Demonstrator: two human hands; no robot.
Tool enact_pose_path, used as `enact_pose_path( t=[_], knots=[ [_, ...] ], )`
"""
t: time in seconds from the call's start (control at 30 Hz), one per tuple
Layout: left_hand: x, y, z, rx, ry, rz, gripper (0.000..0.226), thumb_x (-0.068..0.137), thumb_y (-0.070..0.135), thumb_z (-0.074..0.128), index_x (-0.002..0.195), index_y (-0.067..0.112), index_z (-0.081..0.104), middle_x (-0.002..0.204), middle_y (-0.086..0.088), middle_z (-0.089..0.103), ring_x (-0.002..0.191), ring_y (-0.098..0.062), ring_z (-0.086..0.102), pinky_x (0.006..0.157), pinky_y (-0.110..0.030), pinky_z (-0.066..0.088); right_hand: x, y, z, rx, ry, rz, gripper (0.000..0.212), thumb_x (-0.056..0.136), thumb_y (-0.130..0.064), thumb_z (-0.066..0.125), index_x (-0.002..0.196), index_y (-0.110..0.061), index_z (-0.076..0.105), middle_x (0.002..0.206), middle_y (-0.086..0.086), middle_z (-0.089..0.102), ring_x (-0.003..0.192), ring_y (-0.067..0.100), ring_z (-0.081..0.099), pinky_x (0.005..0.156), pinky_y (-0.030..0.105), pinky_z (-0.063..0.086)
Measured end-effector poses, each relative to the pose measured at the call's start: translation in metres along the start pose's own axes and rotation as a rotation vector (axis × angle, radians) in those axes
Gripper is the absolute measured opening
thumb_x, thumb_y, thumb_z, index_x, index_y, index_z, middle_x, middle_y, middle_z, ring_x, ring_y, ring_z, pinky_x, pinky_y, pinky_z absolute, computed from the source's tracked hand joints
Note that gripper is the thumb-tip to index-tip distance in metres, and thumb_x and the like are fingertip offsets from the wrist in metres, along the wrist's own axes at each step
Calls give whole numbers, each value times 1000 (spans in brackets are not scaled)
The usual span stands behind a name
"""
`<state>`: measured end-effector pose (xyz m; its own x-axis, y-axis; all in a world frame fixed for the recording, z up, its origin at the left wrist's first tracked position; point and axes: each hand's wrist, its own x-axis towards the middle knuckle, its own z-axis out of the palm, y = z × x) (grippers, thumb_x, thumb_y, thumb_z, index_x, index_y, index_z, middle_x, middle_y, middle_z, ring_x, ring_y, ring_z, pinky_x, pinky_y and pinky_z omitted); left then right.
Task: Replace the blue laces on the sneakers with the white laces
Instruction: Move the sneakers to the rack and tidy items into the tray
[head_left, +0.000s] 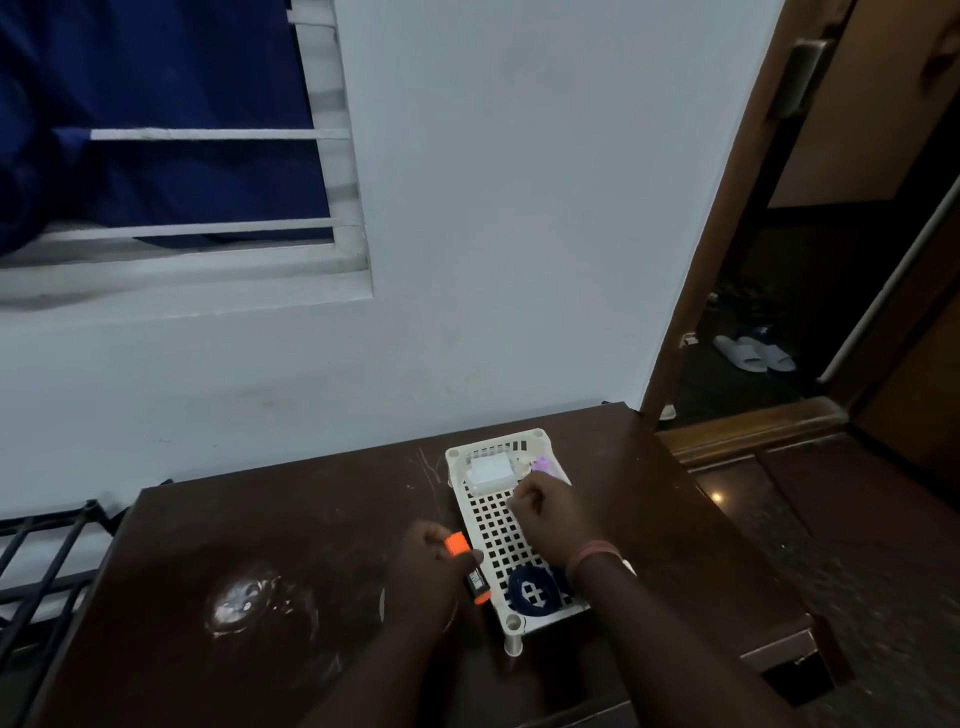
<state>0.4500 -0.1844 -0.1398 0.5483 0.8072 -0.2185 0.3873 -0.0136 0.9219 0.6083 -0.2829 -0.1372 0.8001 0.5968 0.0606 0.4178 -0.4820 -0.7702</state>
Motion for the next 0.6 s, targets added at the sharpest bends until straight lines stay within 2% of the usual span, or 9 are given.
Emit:
enact_pose_path(
  t=[0.07,0.13,0.23,0.33,0.4,0.47,0.53,0.6],
  knots=[
    [-1,11,7,-126,3,-45,40,53,18,92,79,17,62,72,-7,70,65,-22,65,70,-48,56,-19,-14,2,42,-124,-49,9,85,-21,59,79,-22,66,76,-6,70,73,6,65,72,29,57],
    [-1,15,16,-175,-5,-57,42,45,21,90,76,18,62,71,-9,71,64,-23,64,70,-52,56,-33,-21,2,100,-163,-70,16,86,-16,55,87,-24,70,79,-5,71,73,7,67,71,25,57],
    [-8,23,23,-175,-11,-62,40,54,16,93,78,13,62,73,-10,71,63,-24,66,67,-49,58,-44,-15,-9,187,-126,-22,16,86,-14,61,94,-22,73,79,-4,72,73,7,69,68,22,57],
    [-16,32,26,-179,-25,-102,40,61,16,94,85,9,62,78,-8,72,65,-21,70,67,-43,61,-52,0,-24,215,-154,16,10,85,-23,68,94,-22,73,75,1,73,69,13,72,67,32,60],
    [-17,37,32,-184,-49,-111,40,64,15,92,88,8,62,76,-9,72,61,-20,70,63,-39,60,-54,6,-28,162,-183,27,14,79,-32,73,92,-27,74,77,2,73,70,15,71,69,35,61],
    [-17,40,39,-211,-71,-112,37,67,12,91,89,5,62,75,-13,73,63,-25,72,64,-41,60,-53,9,-29,60,-182,2,16,75,-37,73,89,-31,74,77,-2,72,70,12,69,71,37,60],
    [-14,41,45,-232,-81,-112,34,69,10,89,89,4,63,79,-16,73,71,-30,74,70,-45,62,-52,8,-28,13,-168,-18,14,75,-35,72,87,-28,74,76,-4,72,70,11,68,72,37,59],
    [-10,43,47,-250,-92,-115,27,75,9,85,91,3,64,82,-18,73,73,-30,74,69,-42,62,-48,5,-28,-14,-112,-21,10,80,-29,74,86,-22,75,78,-1,71,71,12,66,72,35,57]
  ],
)
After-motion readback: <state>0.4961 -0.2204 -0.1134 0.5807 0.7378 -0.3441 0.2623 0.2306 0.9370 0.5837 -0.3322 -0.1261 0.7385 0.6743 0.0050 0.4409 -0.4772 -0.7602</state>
